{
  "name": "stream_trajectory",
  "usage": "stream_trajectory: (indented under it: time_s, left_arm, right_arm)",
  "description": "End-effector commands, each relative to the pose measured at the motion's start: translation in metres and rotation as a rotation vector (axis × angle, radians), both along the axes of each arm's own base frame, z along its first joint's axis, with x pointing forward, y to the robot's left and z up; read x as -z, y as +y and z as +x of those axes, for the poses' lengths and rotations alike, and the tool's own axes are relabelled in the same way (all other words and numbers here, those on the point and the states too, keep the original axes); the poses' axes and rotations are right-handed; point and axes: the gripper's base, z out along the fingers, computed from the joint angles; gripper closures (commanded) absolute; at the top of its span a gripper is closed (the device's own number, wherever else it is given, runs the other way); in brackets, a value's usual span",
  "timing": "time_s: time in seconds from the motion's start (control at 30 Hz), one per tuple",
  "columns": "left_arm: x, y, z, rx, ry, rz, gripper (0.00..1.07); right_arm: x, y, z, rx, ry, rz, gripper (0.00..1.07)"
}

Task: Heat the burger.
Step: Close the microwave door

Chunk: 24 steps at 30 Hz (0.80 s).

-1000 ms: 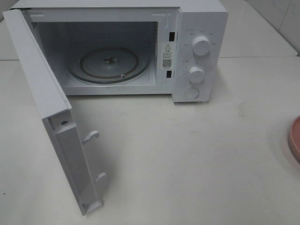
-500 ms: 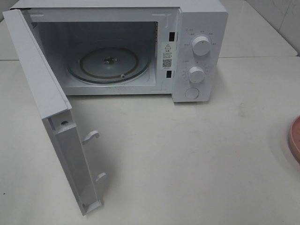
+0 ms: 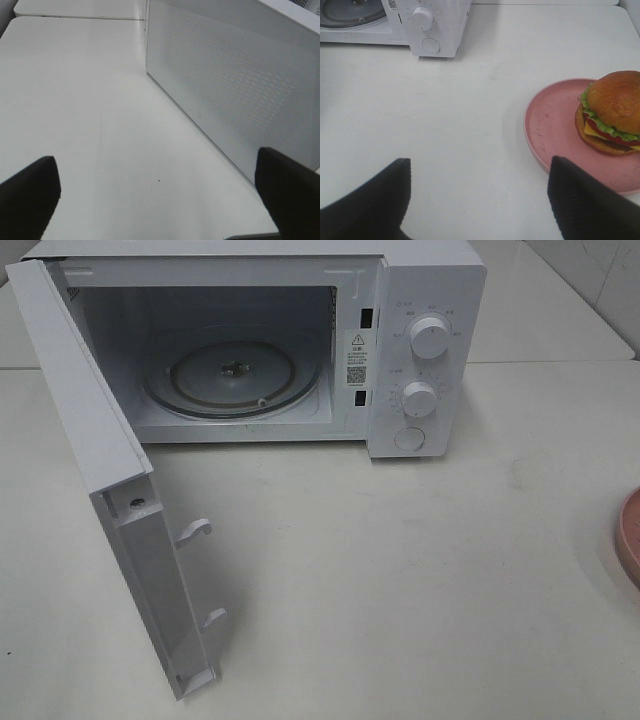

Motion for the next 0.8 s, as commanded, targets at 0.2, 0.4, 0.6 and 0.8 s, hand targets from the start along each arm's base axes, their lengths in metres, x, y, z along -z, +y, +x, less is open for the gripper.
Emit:
stream_trajectory:
  time_s: [0.2,0.4,0.6,0.8]
  left_arm:
    - [0.0,0.0,-0.002,0.001,-0.026,-0.009,0.09]
    - [-0.003,-0.001,-0.003,0.007,-0.043,-0.023,0.09]
    - [-0.016,0.0,0.004,-0.003,-0.054,-0.012,0.22]
    - [-0.022,-0.001,0.023,-0.007,-0.045,-0.014,0.44]
  right_arm:
    - [0.0,-0.001,-0.004,0.003,-0.025,0.006,0.33]
    - [0.0,-0.001,-0.004,0.003,-0.025,0.006,0.33]
    - [0.0,-0.001,-0.004,0.003,-0.025,0.006,0.33]
    - [0.0,-0.001,-0.004,0.003,-0.025,0.006,0.33]
